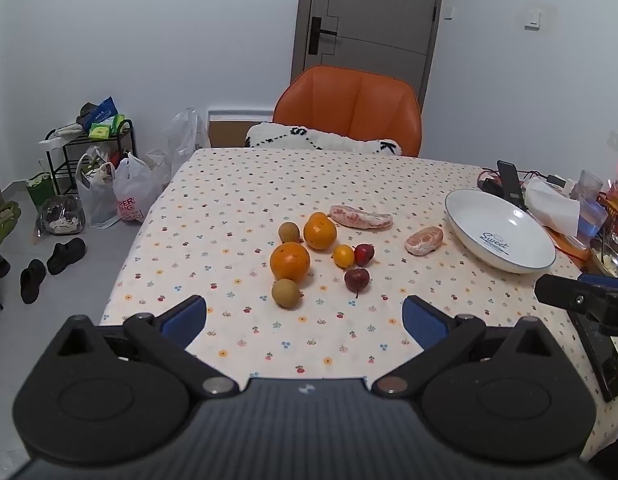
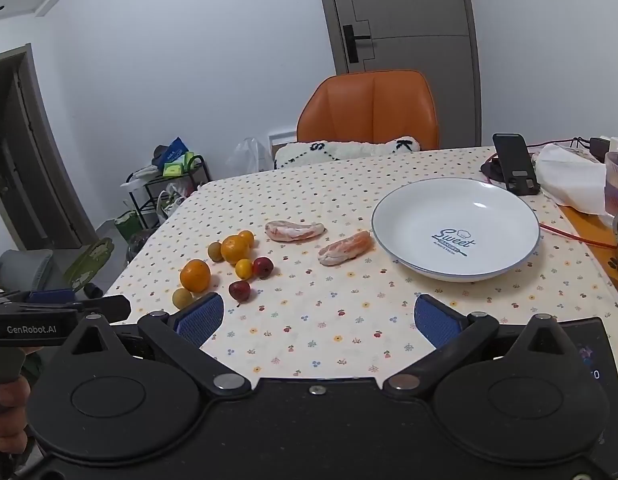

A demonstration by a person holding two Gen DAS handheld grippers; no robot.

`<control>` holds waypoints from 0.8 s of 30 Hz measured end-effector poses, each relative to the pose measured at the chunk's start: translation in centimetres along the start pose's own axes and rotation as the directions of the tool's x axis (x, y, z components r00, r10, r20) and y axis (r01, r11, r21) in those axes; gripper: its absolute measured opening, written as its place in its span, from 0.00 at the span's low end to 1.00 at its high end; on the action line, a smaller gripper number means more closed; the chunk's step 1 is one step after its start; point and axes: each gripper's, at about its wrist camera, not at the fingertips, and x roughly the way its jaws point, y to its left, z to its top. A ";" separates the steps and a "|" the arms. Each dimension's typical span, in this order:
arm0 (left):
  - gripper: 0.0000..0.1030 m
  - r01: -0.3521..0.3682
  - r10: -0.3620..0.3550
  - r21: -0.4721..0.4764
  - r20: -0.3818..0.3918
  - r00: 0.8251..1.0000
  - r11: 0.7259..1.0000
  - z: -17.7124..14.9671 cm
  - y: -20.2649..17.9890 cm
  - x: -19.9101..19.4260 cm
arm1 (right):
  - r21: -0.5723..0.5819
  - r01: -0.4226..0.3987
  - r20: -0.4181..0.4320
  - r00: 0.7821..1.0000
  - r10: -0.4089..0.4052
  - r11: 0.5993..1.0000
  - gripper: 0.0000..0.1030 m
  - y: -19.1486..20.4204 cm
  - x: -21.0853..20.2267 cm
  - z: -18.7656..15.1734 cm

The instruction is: Organize fruits

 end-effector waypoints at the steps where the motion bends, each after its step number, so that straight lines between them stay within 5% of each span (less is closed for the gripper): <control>1: 1.00 0.000 0.000 0.000 0.001 1.000 1.000 0.0 0.0 0.0 | 0.000 0.002 0.000 1.000 -0.002 1.000 1.00 0.1 -0.1 -0.1; 24: 1.00 -0.001 0.001 0.009 0.002 1.000 1.000 0.1 -0.1 -0.2 | 0.001 0.008 -0.003 1.000 -0.008 1.000 1.00 0.4 -0.4 -0.3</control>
